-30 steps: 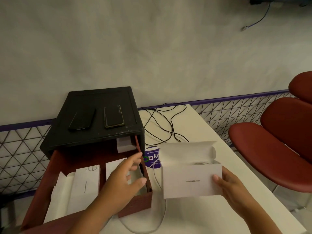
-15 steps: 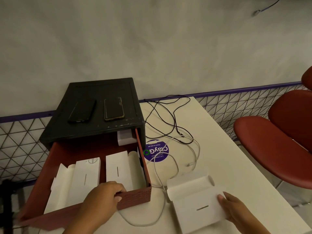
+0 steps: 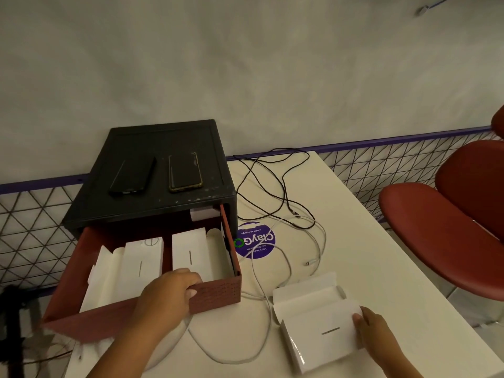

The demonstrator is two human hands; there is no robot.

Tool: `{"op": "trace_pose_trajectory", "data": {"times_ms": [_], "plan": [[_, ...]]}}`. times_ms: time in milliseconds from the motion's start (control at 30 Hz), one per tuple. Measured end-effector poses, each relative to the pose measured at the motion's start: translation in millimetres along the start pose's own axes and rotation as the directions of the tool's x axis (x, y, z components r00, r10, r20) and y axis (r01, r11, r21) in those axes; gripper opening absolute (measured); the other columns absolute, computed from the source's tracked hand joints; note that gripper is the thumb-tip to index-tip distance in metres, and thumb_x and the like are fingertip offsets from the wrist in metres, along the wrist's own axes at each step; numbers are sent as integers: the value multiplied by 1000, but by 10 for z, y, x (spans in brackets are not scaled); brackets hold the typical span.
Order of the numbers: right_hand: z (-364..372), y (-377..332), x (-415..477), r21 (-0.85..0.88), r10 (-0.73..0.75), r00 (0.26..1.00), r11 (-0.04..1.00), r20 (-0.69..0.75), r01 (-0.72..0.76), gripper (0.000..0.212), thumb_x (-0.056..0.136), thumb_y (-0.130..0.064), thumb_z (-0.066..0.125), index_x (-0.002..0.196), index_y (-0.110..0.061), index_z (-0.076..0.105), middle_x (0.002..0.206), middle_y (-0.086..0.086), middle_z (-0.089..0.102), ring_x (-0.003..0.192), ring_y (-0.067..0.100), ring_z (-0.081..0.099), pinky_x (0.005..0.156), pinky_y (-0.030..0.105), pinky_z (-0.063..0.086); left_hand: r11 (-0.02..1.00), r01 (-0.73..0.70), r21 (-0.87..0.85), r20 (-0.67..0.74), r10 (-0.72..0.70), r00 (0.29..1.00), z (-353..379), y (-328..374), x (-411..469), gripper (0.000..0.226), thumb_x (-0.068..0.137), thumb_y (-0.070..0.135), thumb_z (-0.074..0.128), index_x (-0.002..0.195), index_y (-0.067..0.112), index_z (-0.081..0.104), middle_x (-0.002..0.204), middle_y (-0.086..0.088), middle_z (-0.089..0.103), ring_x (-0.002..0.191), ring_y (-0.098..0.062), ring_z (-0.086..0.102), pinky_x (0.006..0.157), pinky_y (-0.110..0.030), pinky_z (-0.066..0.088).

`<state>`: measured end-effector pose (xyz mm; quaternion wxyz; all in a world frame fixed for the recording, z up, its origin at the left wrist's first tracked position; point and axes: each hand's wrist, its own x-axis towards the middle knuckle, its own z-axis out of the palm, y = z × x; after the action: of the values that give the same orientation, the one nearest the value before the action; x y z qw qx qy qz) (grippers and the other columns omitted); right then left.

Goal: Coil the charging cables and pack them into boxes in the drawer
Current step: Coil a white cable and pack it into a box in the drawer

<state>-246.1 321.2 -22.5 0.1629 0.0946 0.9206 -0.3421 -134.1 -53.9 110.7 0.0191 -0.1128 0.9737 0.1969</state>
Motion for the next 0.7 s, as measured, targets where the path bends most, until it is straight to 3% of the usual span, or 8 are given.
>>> {"op": "trace_pose_trajectory", "data": {"times_ms": [200,400,467,533,600,700], "plan": [[15,-45,-52,-85,28,999,996,-24,-30,34,95,-22,40,126,-15,52,117,16,58,108,36,53,95,45,40,1000,-11,24,12,11,1000,0,-43,236,22,92,8,49,88,20,67,86,9,58,77,-10,55,69,-24,44],[-71,-316,-311,-165,56,991,983,-124,-76,42,94,-17,44,135,-15,44,131,19,47,118,42,44,102,46,31,995,-7,104,-49,12,999,-95,-97,501,22,89,2,49,77,17,60,79,9,54,70,-6,49,58,-22,39],[-99,-453,-436,-227,-118,963,972,-241,62,45,86,-6,55,130,-13,52,128,19,49,114,44,46,97,49,36,991,-2,136,-75,12,997,-112,-110,575,28,87,0,50,71,23,52,73,10,47,64,-3,42,52,-20,29],[-31,-579,-513,-343,-420,866,883,-272,320,48,69,7,69,113,-11,64,108,16,60,94,43,57,81,47,48,987,14,160,-119,5,993,-115,-150,656,30,86,-2,50,71,23,51,73,9,48,67,-7,44,52,-22,27],[106,-732,-584,-411,-632,756,743,-171,529,49,56,8,76,98,-16,69,93,7,64,80,31,61,70,35,52,983,29,179,-180,3,984,-119,-198,744,27,85,-2,52,73,21,56,76,9,51,72,-10,44,54,-24,28],[323,-1050,-764,-386,-767,633,556,104,736,27,64,-16,68,88,-30,67,84,-8,62,76,11,57,65,17,48,964,36,265,-223,25,975,-123,-243,886,24,85,1,53,91,21,64,87,7,58,80,-13,42,65,-25,32]]}}
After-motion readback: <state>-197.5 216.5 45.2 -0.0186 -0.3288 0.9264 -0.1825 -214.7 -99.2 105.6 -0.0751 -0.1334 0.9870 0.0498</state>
